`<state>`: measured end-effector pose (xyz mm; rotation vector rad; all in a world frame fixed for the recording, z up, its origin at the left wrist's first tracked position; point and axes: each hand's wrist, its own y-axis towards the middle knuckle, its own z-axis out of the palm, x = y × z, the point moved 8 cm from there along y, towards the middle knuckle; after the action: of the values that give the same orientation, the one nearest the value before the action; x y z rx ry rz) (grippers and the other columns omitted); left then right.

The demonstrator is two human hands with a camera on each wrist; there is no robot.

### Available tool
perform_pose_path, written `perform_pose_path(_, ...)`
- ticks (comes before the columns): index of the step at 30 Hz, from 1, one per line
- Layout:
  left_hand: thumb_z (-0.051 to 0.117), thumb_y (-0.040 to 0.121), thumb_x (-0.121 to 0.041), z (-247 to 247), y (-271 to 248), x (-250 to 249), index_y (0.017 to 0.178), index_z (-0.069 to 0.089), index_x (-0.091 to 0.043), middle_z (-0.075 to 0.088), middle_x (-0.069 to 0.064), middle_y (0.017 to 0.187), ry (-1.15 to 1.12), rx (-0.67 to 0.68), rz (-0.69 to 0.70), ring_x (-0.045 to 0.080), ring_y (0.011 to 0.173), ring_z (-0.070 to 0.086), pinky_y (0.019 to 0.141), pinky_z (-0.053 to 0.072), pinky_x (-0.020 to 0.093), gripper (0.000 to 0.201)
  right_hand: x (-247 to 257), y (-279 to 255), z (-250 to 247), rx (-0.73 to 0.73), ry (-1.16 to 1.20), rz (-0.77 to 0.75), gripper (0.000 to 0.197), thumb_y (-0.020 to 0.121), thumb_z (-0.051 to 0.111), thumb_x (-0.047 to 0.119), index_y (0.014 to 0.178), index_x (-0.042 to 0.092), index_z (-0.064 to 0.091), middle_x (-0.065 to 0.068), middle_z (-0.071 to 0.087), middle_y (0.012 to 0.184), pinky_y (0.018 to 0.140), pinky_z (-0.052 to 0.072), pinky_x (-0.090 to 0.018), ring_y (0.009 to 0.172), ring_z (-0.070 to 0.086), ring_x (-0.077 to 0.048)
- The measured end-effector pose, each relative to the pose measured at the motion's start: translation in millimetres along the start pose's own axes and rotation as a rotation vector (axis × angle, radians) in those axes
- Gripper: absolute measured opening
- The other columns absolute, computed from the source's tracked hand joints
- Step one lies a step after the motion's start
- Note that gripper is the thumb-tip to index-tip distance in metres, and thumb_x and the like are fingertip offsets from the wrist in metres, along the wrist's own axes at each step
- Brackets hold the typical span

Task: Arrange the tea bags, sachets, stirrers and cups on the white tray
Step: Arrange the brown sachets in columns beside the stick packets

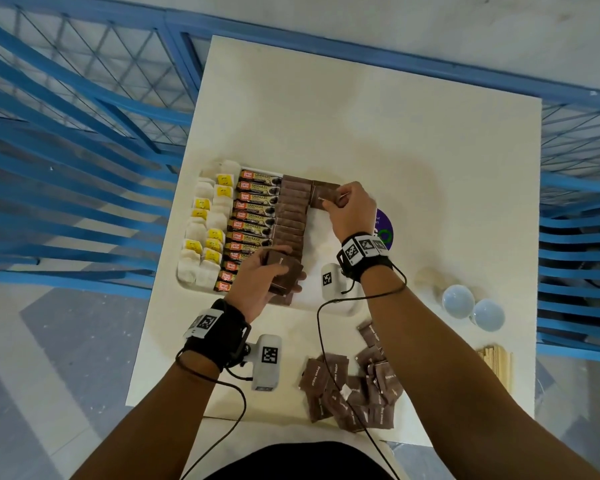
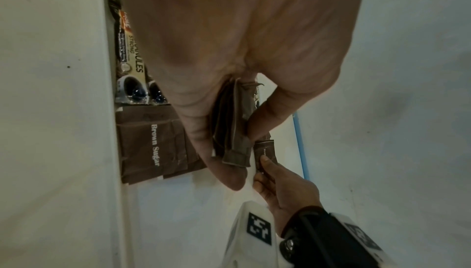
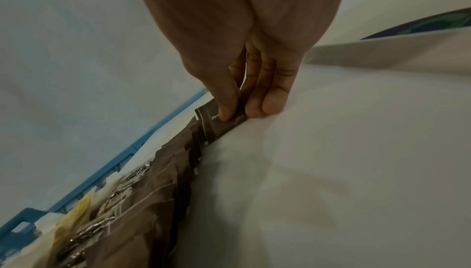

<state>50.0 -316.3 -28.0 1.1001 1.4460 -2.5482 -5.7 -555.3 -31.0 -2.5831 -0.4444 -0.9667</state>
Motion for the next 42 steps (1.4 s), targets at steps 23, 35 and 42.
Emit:
perform_pose_path(23, 0.074, 0.091, -0.014, 9, -7, -23, 0.111, 0.068, -0.014, 0.078, 0.01, 0.097, 0.077, -0.044, 0.125, 0.029, 0.083, 0.076, 0.063, 0.063, 0.041, 0.021, 35, -91, 2, 0.454, 0.175, -0.117, 0.01, 0.093, 0.07, 0.029, 0.095, 0.02, 0.073, 0.009, 0.071, 0.087, 0.08, 0.059, -0.038, 0.078, 0.067, -0.01)
perform_pose_path(35, 0.066, 0.097, -0.011, 5, -8, -16, 0.114, 0.065, -0.011, 0.078, 0.003, 0.084, 0.104, -0.075, 0.14, 0.022, 0.072, 0.075, 0.049, 0.059, 0.033, 0.017, 21, -93, 9, 0.43, 0.225, -0.01, 0.012, 0.089, 0.075, 0.027, 0.096, 0.017, 0.071, 0.003, 0.073, 0.09, 0.077, 0.056, -0.028, 0.078, 0.066, -0.009)
perform_pose_path(42, 0.071, 0.094, -0.009, -14, -2, -10, 0.102, 0.075, -0.017, 0.076, 0.017, 0.1, 0.165, -0.123, 0.124, 0.035, 0.09, 0.075, 0.075, 0.062, 0.051, 0.013, 14, -37, -21, 0.163, 0.013, -0.049, 0.012, 0.093, 0.069, 0.022, 0.102, 0.014, 0.071, 0.003, 0.068, 0.09, 0.068, 0.045, -0.013, 0.078, 0.058, -0.009)
